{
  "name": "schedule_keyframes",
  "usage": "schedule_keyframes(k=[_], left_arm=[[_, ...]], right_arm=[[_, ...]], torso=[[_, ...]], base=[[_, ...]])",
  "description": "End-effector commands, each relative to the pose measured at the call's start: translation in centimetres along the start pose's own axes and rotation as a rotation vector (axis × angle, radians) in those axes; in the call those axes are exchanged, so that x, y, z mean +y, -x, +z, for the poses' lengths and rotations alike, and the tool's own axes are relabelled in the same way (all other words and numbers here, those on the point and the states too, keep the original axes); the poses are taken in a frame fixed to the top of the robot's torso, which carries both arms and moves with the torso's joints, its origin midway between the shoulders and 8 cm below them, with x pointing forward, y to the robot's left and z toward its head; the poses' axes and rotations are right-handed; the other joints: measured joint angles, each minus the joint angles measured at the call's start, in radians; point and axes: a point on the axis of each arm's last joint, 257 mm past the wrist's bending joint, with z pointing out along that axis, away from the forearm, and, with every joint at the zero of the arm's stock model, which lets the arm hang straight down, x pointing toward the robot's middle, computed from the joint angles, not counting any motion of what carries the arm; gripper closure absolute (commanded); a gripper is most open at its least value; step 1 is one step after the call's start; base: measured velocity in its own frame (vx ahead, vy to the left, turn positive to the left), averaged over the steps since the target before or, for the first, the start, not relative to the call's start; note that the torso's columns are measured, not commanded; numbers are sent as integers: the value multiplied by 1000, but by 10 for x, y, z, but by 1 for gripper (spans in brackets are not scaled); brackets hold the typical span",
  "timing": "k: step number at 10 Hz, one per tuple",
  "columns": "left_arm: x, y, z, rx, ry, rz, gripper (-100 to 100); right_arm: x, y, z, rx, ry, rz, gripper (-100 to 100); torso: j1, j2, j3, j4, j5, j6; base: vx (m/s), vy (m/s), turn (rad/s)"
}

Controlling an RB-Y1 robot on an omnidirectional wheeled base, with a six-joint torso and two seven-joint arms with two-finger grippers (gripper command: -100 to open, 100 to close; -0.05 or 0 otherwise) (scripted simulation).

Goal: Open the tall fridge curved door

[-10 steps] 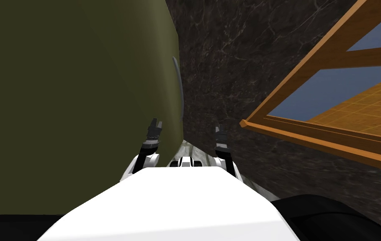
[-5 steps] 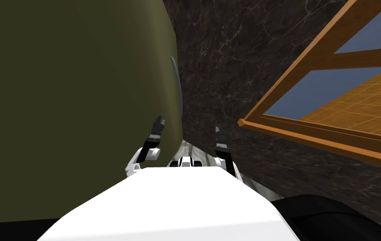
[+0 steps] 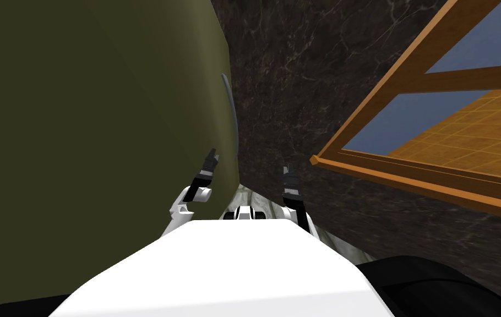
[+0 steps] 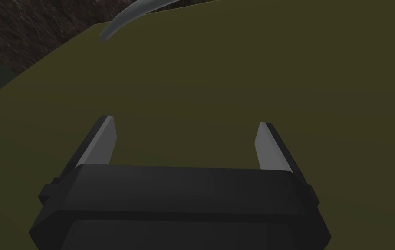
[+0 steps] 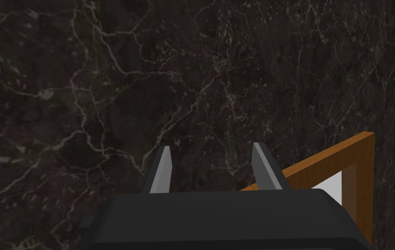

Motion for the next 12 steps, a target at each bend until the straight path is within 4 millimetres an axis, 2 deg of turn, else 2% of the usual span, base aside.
schedule_keyframes(k=[1,2,3,4,5,6,7,8,9,10,11,12], left_arm=[[12,-1,21,18,35,4,-100],[7,-2,28,20,26,3,-100],[16,-1,37,29,53,7,-100],[11,-2,45,31,47,7,-100],[21,0,53,38,72,12,-100],[15,-1,62,42,67,12,-100],[24,1,70,48,96,18,-100],[18,0,80,52,88,19,-100],[27,3,87,57,115,26,-100],[21,1,96,61,112,27,-100],[28,4,104,65,137,36,-100],[22,3,113,69,136,37,-100]], right_arm=[[0,0,0,0,0,0,0],[0,0,0,0,0,0,0],[0,0,0,0,0,0,0],[0,0,0,0,0,0,0],[0,0,0,0,0,0,0],[0,0,0,0,0,0,0],[0,0,0,0,0,0,0],[0,0,0,0,0,0,0],[0,0,0,0,0,0,0],[0,0,0,0,0,0,0],[0,0,0,0,0,0,0],[0,0,0,0,0,0,0]], torso=[[0,0,0,0,0,0],[0,0,0,0,0,0],[0,0,0,0,0,0],[0,0,0,0,0,0],[0,0,0,0,0,0],[0,0,0,0,0,0],[0,0,0,0,0,0],[0,0,0,0,0,0],[0,0,0,0,0,0],[0,0,0,0,0,0],[0,0,0,0,0,0],[0,0,0,0,0,0]], base=[[-2,4,-73],[-1,5,-35],[-2,4,-73],[-1,5,-40],[-2,5,-63],[-2,5,-40],[-3,5,-62],[-2,5,-51],[-1,6,-79],[-1,6,-34],[-2,8,-69],[-2,8,-41]])
